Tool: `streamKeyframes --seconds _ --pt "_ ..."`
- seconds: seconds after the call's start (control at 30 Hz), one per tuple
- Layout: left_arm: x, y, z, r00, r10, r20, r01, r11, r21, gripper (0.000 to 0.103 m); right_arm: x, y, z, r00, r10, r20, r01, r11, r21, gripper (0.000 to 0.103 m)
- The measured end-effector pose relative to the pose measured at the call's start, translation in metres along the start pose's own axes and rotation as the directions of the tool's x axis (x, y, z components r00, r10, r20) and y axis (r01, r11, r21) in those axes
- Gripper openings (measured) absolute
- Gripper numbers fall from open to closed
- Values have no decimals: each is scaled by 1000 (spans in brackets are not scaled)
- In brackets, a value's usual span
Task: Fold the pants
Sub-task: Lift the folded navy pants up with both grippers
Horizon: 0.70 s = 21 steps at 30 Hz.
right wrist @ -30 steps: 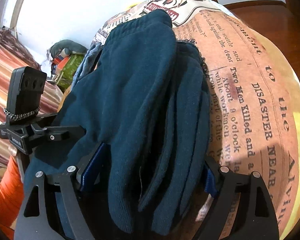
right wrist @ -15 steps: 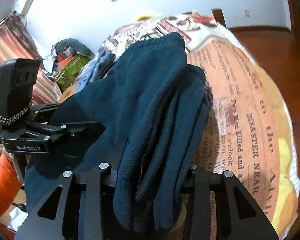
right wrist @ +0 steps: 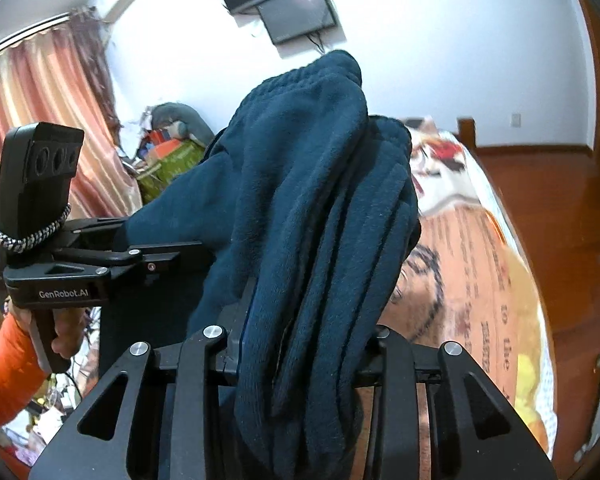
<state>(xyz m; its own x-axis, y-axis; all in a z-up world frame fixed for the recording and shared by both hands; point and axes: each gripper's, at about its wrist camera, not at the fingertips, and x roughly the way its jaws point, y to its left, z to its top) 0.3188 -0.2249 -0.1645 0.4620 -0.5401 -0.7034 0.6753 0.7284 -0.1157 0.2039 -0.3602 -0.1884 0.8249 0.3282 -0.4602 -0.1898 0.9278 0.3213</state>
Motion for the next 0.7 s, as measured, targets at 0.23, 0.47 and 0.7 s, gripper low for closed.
streamKeyframes --seconds 0.23,0.47,0.7 --pt "-49 24 4 991 64 121 -60 998 -37 35 -3 43 25 997 50 61 -45 996 -82 30" --pt "-92 69 -4 970 141 196 -122 987 -108 35 28 79 54 990 117 78 -105 983 -150 29" --pt "-101 120 -5 951 228 208 -198 968 -156 35 82 97 80 981 188 49 -179 973 -147 29"
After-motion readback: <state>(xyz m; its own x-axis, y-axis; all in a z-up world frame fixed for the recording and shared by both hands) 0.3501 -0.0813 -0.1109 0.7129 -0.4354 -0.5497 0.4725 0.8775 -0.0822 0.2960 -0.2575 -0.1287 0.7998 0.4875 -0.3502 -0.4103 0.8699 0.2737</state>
